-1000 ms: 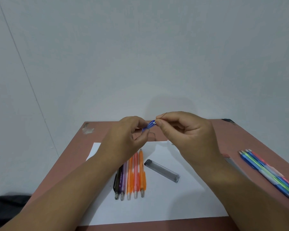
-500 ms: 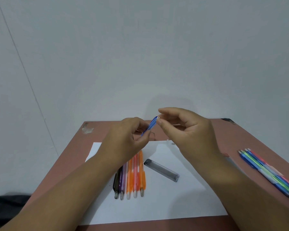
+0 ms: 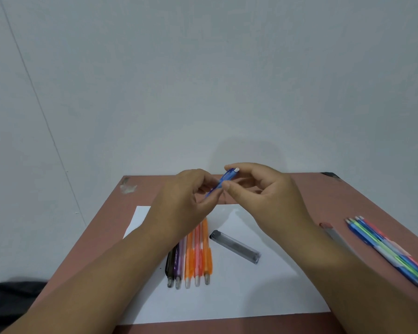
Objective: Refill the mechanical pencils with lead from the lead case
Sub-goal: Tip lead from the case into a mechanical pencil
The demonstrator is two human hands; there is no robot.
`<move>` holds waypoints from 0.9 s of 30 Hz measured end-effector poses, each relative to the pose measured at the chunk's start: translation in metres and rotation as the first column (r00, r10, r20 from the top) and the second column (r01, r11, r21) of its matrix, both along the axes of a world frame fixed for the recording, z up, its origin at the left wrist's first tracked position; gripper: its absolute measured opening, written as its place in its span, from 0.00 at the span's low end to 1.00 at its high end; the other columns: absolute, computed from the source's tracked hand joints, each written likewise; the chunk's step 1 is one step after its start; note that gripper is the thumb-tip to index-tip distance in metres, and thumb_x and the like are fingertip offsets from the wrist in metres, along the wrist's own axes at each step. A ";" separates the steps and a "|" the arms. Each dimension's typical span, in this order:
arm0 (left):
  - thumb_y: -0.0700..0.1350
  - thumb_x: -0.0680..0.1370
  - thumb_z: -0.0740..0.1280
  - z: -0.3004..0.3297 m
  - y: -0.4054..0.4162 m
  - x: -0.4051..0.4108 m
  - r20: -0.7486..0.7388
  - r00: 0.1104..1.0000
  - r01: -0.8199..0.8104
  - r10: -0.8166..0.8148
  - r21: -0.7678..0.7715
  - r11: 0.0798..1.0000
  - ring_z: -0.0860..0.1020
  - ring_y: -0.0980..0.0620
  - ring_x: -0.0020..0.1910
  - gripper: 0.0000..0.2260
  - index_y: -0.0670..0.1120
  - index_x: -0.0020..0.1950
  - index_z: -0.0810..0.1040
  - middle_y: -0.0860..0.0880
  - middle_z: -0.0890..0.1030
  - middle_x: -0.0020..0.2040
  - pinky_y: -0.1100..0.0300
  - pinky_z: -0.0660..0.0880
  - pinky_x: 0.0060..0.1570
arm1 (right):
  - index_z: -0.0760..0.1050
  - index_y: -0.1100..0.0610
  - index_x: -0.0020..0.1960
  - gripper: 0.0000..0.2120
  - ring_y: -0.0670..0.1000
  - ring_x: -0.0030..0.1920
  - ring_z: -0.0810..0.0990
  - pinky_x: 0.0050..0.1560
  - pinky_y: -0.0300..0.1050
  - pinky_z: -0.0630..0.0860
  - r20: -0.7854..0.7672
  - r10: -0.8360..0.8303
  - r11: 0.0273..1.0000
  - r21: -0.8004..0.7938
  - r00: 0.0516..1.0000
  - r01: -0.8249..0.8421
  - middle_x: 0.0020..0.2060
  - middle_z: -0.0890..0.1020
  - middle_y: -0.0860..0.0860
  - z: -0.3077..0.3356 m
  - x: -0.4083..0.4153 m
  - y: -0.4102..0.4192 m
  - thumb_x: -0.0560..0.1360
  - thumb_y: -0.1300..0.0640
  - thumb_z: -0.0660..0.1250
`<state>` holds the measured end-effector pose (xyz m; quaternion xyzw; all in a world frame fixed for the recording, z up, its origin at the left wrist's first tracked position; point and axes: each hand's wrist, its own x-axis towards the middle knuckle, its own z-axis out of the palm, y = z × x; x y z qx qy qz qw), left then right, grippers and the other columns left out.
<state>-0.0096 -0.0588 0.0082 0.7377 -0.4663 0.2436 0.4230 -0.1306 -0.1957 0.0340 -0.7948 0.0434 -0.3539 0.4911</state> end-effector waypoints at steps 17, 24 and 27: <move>0.45 0.76 0.74 0.002 0.007 0.010 -0.085 0.993 -0.081 0.083 0.030 0.996 0.78 0.56 0.44 0.06 0.50 0.51 0.80 0.56 0.79 0.44 0.61 0.79 0.46 | 0.85 0.47 0.47 0.06 0.34 0.40 0.78 0.36 0.24 0.68 -0.484 -0.294 0.926 -0.357 0.824 0.121 0.42 0.83 0.39 -0.025 0.015 -0.067 0.77 0.57 0.72; 0.46 0.76 0.73 0.003 0.009 0.013 -0.094 0.992 -0.085 0.089 0.048 0.995 0.77 0.60 0.45 0.06 0.50 0.52 0.81 0.59 0.77 0.44 0.70 0.74 0.44 | 0.85 0.49 0.42 0.04 0.40 0.40 0.80 0.38 0.34 0.71 -0.529 -0.326 0.901 -0.426 0.784 0.087 0.39 0.83 0.41 -0.029 0.020 -0.067 0.76 0.54 0.74; 0.45 0.77 0.73 0.003 0.009 0.013 -0.095 0.992 -0.082 0.087 0.056 0.995 0.78 0.57 0.45 0.06 0.50 0.53 0.82 0.58 0.78 0.45 0.65 0.77 0.46 | 0.82 0.50 0.41 0.06 0.41 0.40 0.79 0.38 0.35 0.73 -0.527 -0.359 0.880 -0.466 0.771 0.091 0.39 0.82 0.41 -0.030 0.021 -0.069 0.77 0.55 0.72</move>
